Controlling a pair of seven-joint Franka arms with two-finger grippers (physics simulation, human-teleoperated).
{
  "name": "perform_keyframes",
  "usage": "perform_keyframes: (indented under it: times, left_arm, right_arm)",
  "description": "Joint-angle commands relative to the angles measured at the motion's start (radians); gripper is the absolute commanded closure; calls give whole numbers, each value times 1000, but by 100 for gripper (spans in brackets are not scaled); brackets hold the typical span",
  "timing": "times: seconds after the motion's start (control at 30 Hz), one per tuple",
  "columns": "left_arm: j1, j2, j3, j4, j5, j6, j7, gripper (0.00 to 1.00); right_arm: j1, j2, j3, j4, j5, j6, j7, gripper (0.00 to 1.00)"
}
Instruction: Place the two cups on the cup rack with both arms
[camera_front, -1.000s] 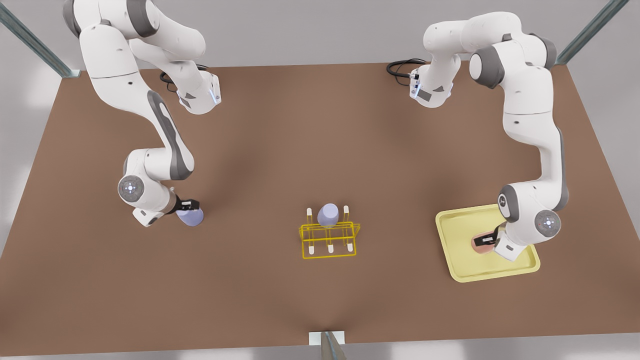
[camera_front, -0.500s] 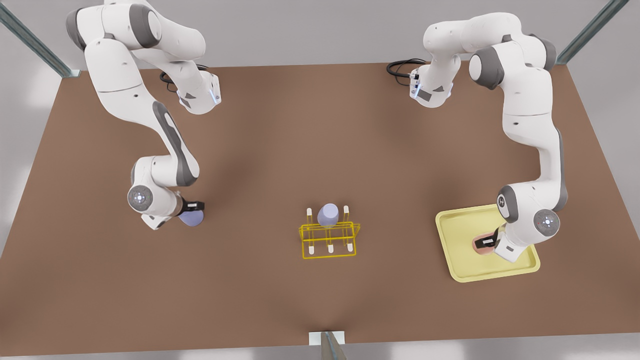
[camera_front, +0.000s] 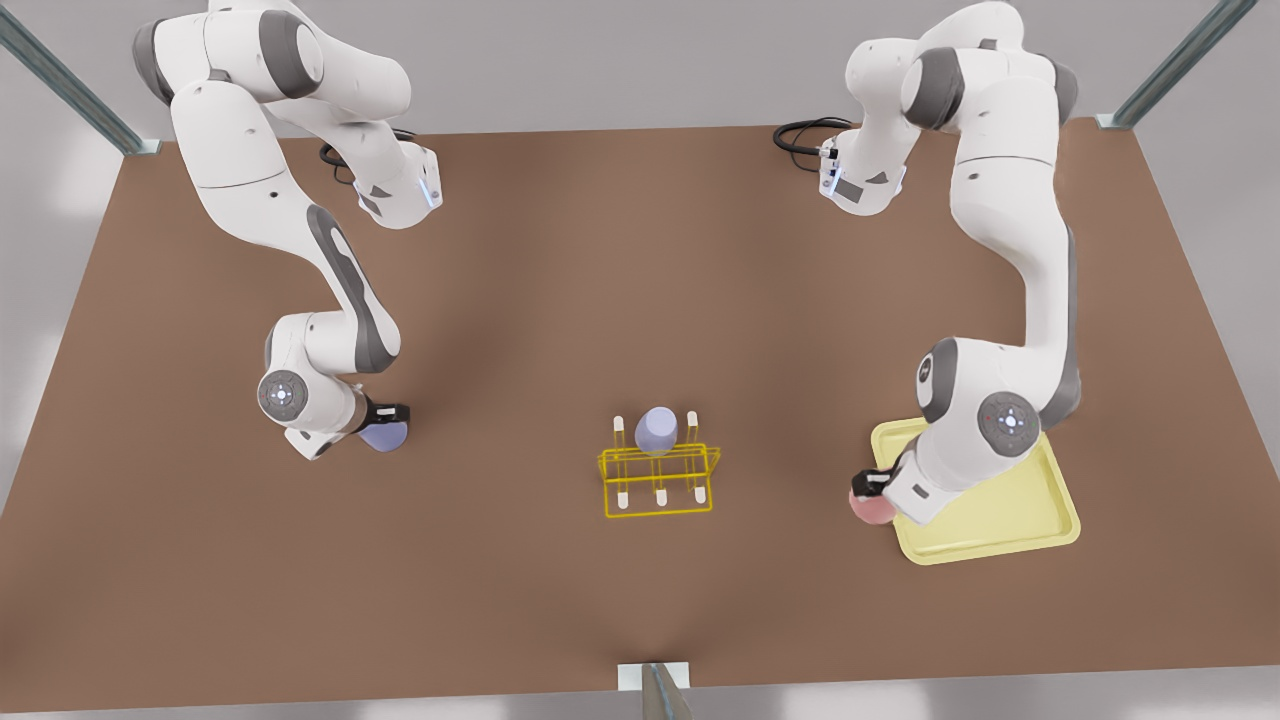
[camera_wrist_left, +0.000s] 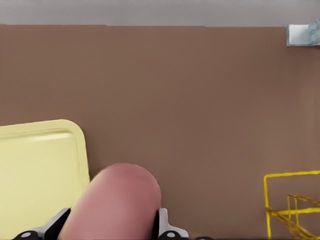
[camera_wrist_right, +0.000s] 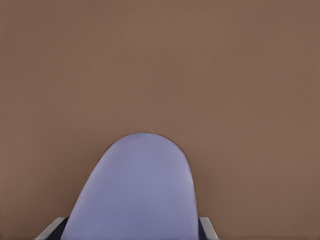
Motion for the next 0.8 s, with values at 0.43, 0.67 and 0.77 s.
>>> perform_keyframes:
  times: [0.43,0.67,0.77]
  left_arm:
    - [-261,185,-64,343,-74,-36,-508,13]
    - [-267,223,-62,333,-65,-20,-505,8]
    - [-267,228,-61,333,-65,-20,-507,0]
  right_arm:
    - [-7,-21,82,53,42,-11,-3,20]
    - [10,-18,201,160,111,-13,-29,20]
    - [11,-14,252,222,111,-13,-21,20]
